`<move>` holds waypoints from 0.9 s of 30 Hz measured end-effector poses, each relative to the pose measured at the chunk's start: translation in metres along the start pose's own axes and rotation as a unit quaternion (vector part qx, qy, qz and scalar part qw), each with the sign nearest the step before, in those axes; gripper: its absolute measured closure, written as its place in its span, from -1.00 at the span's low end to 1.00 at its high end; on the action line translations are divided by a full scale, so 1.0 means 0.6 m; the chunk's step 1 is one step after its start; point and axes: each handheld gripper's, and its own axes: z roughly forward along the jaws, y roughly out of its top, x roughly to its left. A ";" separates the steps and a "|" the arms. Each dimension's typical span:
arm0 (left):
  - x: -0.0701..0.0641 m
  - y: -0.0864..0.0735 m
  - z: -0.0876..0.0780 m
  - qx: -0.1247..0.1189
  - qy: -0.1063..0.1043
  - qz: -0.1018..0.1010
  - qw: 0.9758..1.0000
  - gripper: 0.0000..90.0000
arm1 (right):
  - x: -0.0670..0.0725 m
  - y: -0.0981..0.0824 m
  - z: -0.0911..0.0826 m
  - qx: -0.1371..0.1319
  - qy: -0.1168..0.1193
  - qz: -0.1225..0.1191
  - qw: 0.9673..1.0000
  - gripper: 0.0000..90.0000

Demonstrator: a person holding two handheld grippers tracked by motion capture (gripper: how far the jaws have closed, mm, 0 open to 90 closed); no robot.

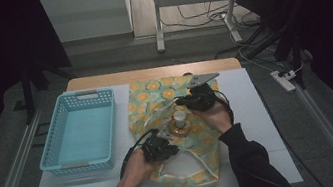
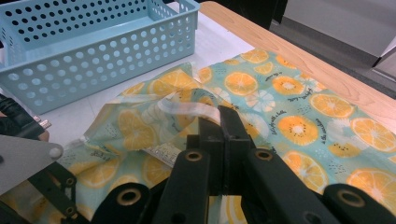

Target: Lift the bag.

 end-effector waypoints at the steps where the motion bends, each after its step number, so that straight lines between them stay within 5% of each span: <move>1: -0.001 0.001 0.000 0.001 0.000 -0.005 1.000 0.96 | 0.000 0.000 0.000 0.000 0.000 0.000 1.000 0.98; 10: -0.006 0.006 -0.004 0.011 0.010 -0.020 1.000 1.00 | -0.001 0.000 -0.002 -0.001 0.001 0.001 1.000 0.98; 27: 0.002 0.021 -0.058 -0.040 -0.019 -0.042 0.998 1.00 | -0.001 0.006 -0.009 -0.005 0.003 0.010 1.000 0.99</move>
